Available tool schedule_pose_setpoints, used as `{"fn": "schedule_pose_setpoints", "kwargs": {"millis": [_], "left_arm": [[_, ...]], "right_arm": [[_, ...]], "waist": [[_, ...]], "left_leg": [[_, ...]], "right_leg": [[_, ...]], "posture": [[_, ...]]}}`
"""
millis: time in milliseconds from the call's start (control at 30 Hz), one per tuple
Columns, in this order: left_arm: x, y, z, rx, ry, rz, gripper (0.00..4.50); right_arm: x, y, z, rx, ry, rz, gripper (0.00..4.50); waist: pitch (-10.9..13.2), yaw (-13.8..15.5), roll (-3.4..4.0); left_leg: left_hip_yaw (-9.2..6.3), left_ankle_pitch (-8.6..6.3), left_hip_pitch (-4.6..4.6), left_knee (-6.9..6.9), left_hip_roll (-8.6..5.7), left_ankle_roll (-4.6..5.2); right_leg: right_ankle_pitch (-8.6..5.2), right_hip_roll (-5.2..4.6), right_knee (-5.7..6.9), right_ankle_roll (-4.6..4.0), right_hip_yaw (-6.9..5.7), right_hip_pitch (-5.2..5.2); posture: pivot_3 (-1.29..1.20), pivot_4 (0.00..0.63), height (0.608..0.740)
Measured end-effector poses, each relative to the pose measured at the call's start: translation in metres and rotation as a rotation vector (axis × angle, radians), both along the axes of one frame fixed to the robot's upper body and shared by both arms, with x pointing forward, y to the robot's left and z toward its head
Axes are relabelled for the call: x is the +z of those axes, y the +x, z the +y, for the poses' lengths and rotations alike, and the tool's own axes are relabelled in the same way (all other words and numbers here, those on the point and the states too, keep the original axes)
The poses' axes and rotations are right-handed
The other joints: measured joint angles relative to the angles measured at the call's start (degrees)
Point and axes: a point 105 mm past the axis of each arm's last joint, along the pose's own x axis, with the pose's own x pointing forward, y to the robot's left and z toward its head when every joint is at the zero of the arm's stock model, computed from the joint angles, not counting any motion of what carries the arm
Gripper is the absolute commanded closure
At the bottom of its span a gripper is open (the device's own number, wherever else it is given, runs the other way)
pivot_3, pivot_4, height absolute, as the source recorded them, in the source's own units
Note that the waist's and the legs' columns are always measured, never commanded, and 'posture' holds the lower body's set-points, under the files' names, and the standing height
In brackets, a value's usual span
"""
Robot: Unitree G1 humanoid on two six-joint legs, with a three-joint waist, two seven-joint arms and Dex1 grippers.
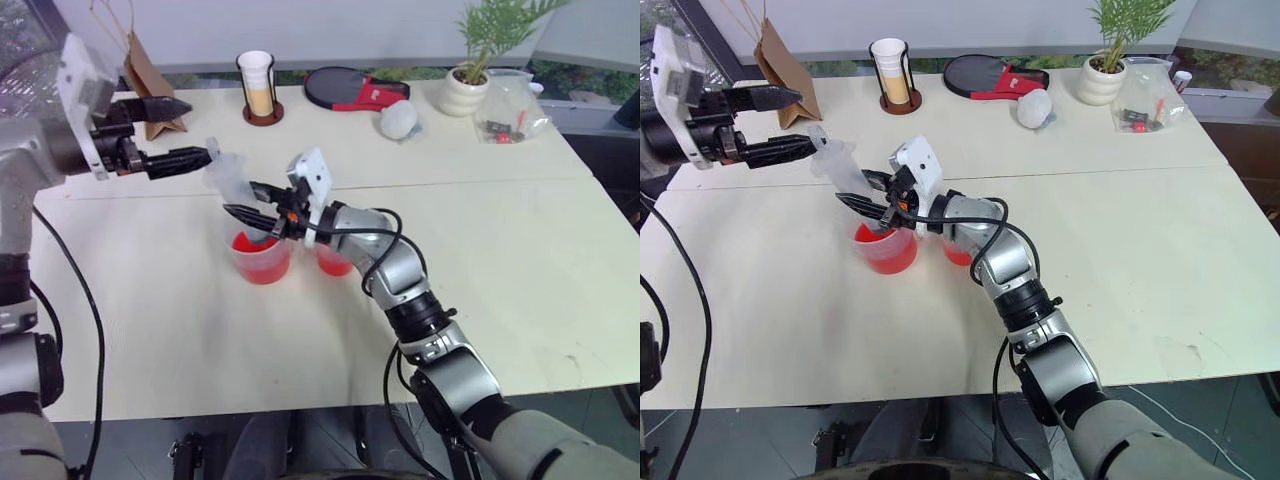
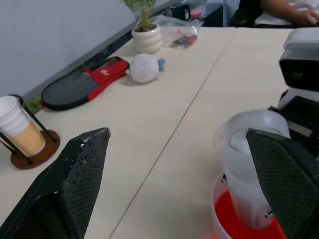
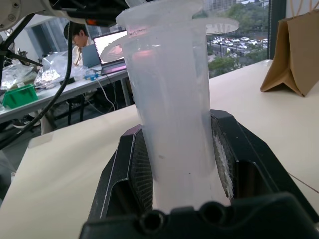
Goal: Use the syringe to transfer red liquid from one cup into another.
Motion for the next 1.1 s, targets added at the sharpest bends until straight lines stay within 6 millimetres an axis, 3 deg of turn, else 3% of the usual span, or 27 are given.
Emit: {"fn": "schedule_pose_setpoints", "kwargs": {"millis": [67, 267, 333, 1067, 1100], "left_arm": [[0.000, 0.002, -0.004, -0.016, -0.022, -0.004, 0.81], [-0.010, 0.002, -0.021, -0.100, -0.036, 0.027, 3.81], [-0.011, 0.001, -0.024, -0.126, -0.041, 0.038, 4.43], [0.014, 0.008, -0.022, -0.172, -0.032, 0.043, 4.43], [0.014, 0.008, -0.021, -0.171, -0.030, 0.044, 4.17]], "right_arm": [[0.000, -0.001, 0.000, 0.002, -0.001, 0.002, 3.14], [-0.004, 0.002, -0.006, -0.031, 0.010, 0.031, 3.14], [-0.004, 0.003, -0.007, -0.040, 0.013, 0.034, 3.14], [-0.007, 0.001, -0.005, -0.054, 0.059, 0.046, 3.14], [-0.007, 0.001, -0.005, -0.054, 0.058, 0.048, 3.14]], "waist": [[0.0, 0.1, 0.00], [0.0, 0.0, -0.01], [0.0, -0.1, -0.01], [0.0, -0.8, -0.01], [0.0, -1.0, -0.01]], "left_leg": [[-0.04, 0.00, 0.00, 0.04, -0.01, 0.00], [-0.04, 0.00, 0.00, 0.04, -0.01, 0.00], [-0.04, 0.00, 0.00, 0.04, -0.01, 0.00], [-0.11, 0.02, 0.00, 0.05, -0.02, -0.02], [-0.11, 0.02, 0.00, 0.05, -0.02, -0.02]], "right_leg": [[0.00, 0.00, 0.00, 0.00, -0.01, 0.03], [0.00, 0.00, 0.12, 0.00, -0.01, 0.02], [0.00, 0.00, 0.12, 0.00, -0.01, 0.01], [0.00, 0.02, 0.25, 0.00, -0.01, -0.01], [0.00, 0.02, 0.25, 0.00, -0.01, -0.01]], "posture": [[0.00, 0.150, 0.739], [0.00, 0.150, 0.739], [0.00, 0.150, 0.739], [0.00, 0.150, 0.739], [0.00, 0.150, 0.739]]}}
